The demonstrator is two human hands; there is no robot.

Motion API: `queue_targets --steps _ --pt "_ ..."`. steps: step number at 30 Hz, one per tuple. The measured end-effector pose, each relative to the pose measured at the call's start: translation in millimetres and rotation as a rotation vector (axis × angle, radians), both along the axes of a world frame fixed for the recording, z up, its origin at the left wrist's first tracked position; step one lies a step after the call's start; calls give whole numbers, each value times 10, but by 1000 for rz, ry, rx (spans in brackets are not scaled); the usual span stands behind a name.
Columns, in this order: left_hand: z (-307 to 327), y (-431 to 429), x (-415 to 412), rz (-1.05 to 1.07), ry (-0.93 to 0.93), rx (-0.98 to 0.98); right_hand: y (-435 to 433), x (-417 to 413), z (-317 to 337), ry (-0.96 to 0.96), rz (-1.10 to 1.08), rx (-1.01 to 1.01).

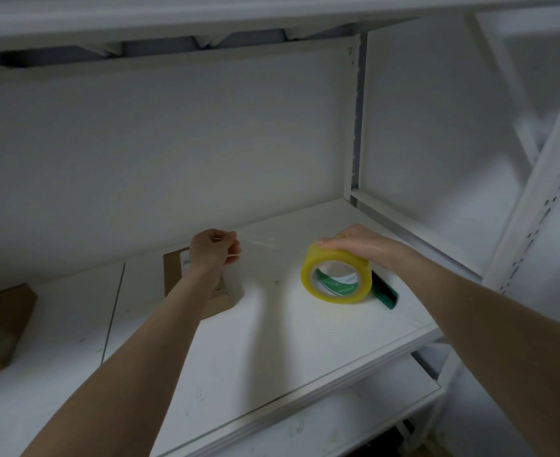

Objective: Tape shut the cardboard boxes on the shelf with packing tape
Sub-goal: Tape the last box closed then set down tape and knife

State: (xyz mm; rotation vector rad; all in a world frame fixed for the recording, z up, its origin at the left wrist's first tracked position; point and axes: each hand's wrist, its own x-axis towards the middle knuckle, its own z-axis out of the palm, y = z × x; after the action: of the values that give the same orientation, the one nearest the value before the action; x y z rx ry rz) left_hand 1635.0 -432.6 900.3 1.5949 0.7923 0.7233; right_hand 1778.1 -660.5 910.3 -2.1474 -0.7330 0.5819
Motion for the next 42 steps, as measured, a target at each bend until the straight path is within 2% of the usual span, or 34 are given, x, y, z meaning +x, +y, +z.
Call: queue_targets --steps 3,7,12,21,27,32,34,37,40,42 --pt "-3 45 -41 28 -1 6 30 43 4 -52 -1 -27" --pt "18 64 -70 44 -11 54 68 14 -106 -342 -47 -267" --pt "-111 57 -161 124 -53 8 253 -93 -233 -543 -113 -298" --pt "-475 -19 -300 143 -99 -35 504 -220 -633 -788 -44 -402" --pt "-742 -31 -405 148 -107 -93 558 -241 -793 -780 7 -460" --pt "-796 -9 -384 158 -85 -86 533 -233 -810 -645 32 -483" --pt "-786 -12 -348 164 -82 -98 493 -226 -803 -580 32 -402" --pt "-806 -12 -305 162 -76 -118 363 -179 -750 -585 -168 -211" --pt "-807 -41 -307 173 -73 -90 144 -66 -739 -647 -378 -329" --pt "-798 -64 -327 184 -83 -90 12 -17 -798 -543 -437 -418"
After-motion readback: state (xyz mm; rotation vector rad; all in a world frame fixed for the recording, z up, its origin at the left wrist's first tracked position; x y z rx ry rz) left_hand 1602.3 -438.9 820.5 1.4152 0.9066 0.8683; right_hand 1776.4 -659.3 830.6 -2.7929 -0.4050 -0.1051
